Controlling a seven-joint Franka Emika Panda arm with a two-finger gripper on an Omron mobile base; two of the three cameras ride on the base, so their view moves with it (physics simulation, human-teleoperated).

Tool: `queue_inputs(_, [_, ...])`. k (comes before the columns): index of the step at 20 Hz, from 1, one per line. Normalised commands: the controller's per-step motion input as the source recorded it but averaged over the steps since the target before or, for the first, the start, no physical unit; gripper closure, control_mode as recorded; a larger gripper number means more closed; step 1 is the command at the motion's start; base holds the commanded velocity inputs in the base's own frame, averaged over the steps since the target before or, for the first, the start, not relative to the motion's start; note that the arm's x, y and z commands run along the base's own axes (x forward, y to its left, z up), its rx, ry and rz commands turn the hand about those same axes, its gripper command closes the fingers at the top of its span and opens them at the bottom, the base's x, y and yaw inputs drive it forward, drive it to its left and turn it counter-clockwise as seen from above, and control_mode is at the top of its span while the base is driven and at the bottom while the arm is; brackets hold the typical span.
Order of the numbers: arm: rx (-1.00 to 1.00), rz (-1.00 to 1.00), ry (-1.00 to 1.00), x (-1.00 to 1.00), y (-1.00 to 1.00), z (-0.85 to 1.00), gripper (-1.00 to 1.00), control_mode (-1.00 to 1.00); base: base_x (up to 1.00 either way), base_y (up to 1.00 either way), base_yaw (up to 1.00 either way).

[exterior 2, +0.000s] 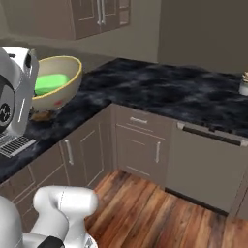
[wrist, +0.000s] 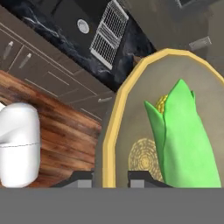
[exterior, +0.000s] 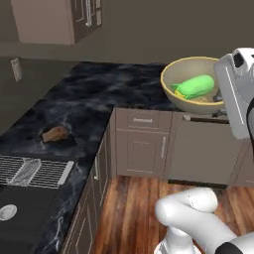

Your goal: Pick the corn from the sink and place it in the bowl. Then pick the bowl and place it in the microwave. Then close the microwave door and press the start button.

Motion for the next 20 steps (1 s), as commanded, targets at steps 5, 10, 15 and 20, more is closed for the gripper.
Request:
queue_inputs(5, [0.0,0.0,0.0,0.0,0.0,0.0,1.0,1.0,-0.22,0.0,-0.78])
queue_inputs(10, [0.0,0.0,0.0,0.0,0.0,0.0,1.0,1.0,-0.24,-0.04,-0.79])
queue_inputs(15, [0.0,0.0,0.0,0.0,0.0,0.0,1.0,1.0,-0.18,-0.11,-0.8])
queue_inputs(20, [0.0,0.0,0.0,0.0,0.0,0.0,1.0,1.0,-0.07,-0.24,-0.79])
